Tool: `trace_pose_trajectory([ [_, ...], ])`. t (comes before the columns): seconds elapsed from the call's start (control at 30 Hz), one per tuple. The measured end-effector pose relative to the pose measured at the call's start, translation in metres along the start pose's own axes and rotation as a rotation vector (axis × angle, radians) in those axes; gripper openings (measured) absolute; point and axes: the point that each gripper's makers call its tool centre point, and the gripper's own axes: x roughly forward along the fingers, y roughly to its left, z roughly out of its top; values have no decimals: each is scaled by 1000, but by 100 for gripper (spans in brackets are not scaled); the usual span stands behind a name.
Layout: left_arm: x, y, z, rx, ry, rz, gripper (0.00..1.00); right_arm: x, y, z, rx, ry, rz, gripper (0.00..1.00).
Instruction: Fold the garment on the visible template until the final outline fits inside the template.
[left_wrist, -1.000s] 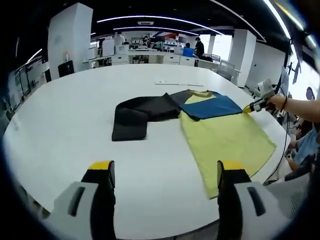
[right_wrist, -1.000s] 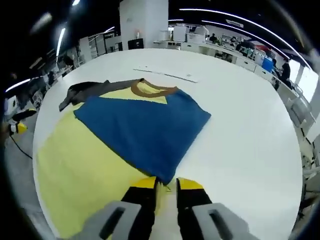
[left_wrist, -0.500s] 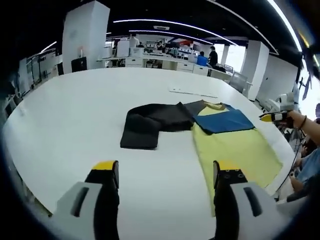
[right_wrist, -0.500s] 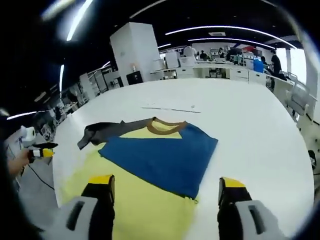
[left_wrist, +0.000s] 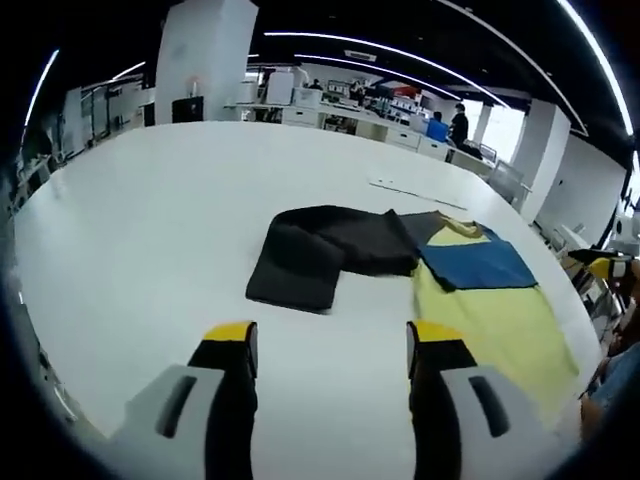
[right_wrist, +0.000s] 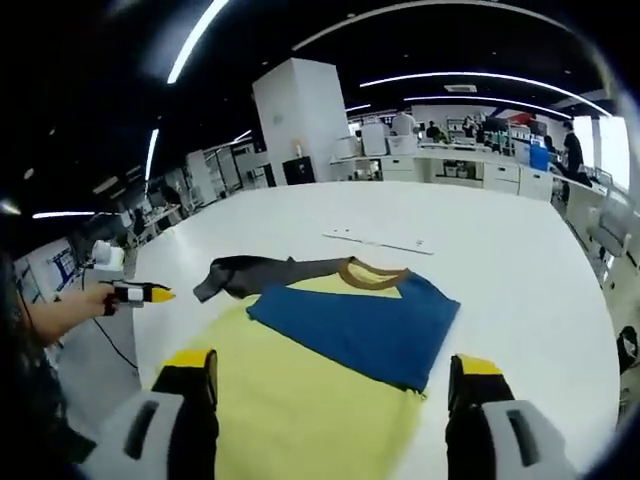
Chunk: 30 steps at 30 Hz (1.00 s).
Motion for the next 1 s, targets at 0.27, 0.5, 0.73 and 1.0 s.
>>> trace_pose_trajectory([
  [0.27, 27, 8, -3, -30, 13, 61, 43, -10, -2, -11, -47, 26, -52, 94],
  [0.5, 43, 20, 1, -116, -7, 160, 36, -16, -7, -16, -54, 14, -81, 95],
  [0.73, 57, 20, -3, -139, 17, 205, 27, -21, -4, -9, -70, -33, -69, 99],
  [1.0, 65, 18, -7, -166, 38, 264, 25, -23, -5, -7, -94, -36, -86, 99],
])
